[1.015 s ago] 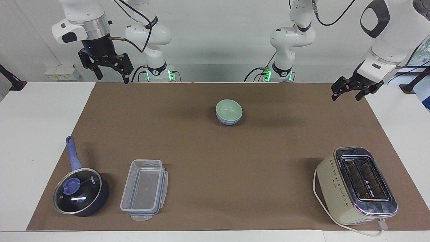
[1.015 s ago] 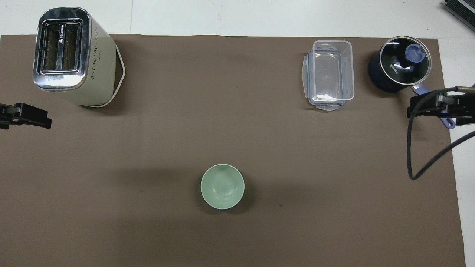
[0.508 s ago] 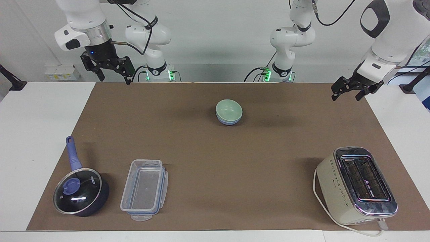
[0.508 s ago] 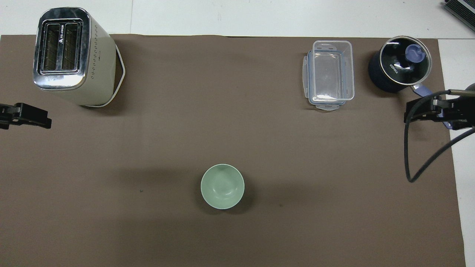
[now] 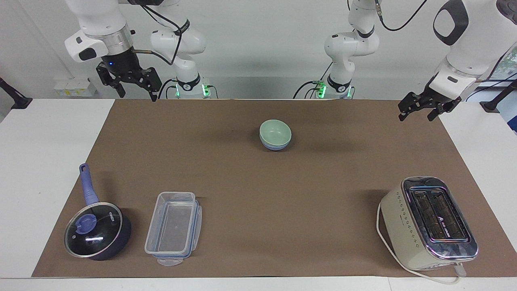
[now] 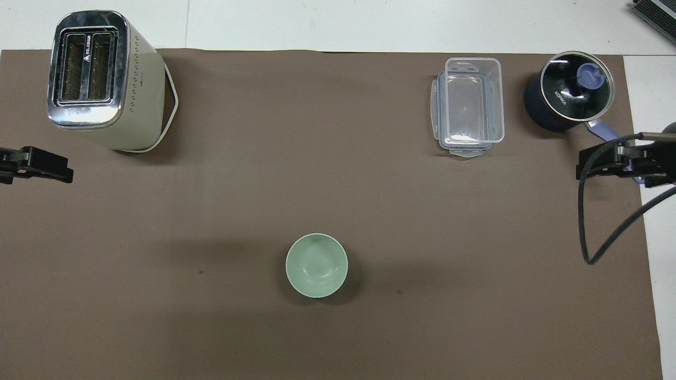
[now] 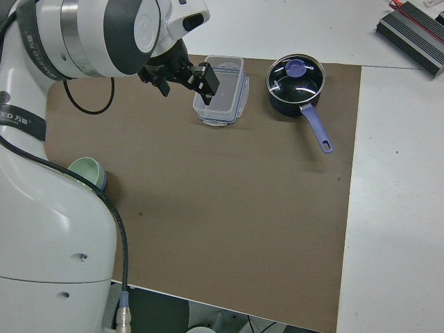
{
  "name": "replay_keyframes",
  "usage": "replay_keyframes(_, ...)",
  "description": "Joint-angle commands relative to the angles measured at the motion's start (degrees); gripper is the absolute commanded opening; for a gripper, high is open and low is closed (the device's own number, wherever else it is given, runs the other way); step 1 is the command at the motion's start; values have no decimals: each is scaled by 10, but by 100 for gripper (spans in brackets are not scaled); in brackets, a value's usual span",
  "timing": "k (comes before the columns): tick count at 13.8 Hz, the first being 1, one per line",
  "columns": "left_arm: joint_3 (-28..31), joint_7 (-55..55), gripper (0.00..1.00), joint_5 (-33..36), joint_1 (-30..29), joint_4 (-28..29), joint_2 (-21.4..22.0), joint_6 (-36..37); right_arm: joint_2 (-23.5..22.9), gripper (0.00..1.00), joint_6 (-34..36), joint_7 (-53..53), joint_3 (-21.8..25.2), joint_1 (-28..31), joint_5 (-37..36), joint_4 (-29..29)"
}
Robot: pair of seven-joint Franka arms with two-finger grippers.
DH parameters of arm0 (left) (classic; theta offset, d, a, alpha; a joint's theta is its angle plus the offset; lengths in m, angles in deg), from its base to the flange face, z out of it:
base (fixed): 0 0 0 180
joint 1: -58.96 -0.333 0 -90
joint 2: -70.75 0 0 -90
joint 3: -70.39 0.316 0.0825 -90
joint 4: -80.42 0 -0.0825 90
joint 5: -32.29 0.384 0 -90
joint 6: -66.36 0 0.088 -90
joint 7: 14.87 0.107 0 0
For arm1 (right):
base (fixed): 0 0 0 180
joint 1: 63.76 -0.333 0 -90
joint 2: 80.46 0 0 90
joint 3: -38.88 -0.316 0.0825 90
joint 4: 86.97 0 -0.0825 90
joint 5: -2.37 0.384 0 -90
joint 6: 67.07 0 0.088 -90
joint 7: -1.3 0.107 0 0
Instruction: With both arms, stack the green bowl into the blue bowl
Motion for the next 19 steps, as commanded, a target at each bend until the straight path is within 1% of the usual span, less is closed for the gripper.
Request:
replay_keyframes(1,-1,-6,100,13,-1,2,3,5,8,100,-4,-16,-6,13,12,19)
replay_keyframes(4,-1,-7,100,13,-1,2,3,5,8,100,-10,-13,-5,13,12,24)
replay_keyframes(8,-1,-6,100,13,-1,2,3,5,21,100,-22,-5,-5,20,23,52)
replay_keyframes(19,-1,-6,100,14,-1,2,3,5,21,100,-24,-5,-6,19,23,51)
